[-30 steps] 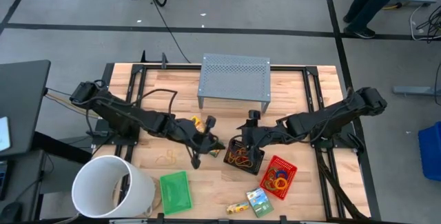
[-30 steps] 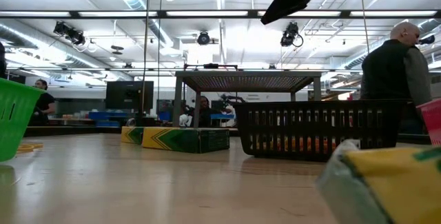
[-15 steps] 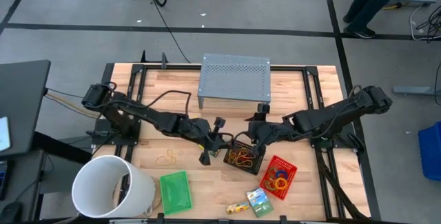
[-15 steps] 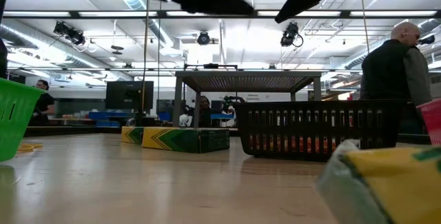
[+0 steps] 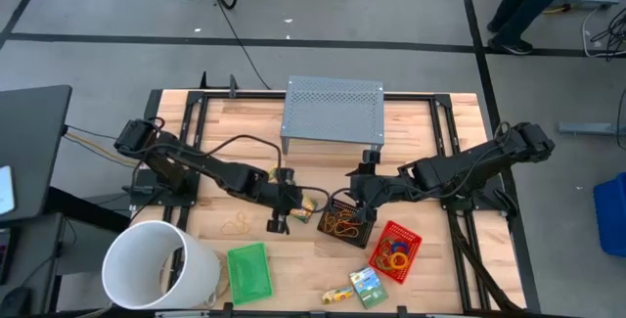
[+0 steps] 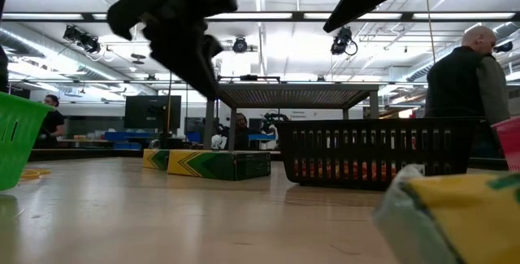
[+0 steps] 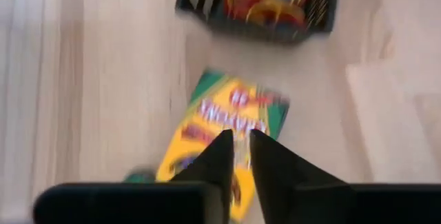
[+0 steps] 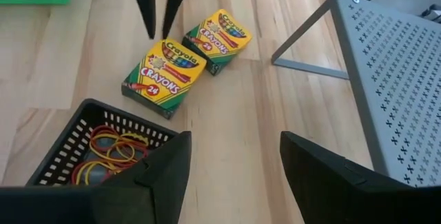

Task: Pick & Place Office Desk Supplies
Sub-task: Put the yellow rubber band into the black bin

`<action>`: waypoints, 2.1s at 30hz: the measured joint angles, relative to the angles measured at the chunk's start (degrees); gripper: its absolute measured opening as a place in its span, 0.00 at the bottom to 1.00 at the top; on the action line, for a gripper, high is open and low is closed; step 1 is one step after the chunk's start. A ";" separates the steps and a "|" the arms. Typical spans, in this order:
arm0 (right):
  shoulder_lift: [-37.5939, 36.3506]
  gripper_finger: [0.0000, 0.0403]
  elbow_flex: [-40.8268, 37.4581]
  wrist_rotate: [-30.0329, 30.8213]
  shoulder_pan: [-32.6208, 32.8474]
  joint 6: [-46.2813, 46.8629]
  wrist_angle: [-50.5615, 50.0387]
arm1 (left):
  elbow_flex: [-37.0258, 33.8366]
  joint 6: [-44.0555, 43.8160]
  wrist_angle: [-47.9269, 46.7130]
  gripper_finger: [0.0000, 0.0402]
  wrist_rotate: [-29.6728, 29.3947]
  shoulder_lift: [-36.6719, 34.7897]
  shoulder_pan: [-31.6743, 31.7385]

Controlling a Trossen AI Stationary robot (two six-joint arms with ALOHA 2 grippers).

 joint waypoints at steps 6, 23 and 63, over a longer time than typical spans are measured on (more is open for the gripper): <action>0.00 0.57 0.00 -0.37 0.04 0.03 -0.02 | 0.00 -9.43 -6.84 0.37 -0.59 -0.24 -0.99; 0.00 0.57 0.00 -2.22 0.04 -0.50 -0.02 | -0.07 -30.40 -23.71 0.62 5.97 -0.24 -5.80; 0.00 0.57 -0.07 -4.45 0.07 -3.62 0.00 | -4.86 -2.05 48.97 0.61 10.05 -0.29 -7.56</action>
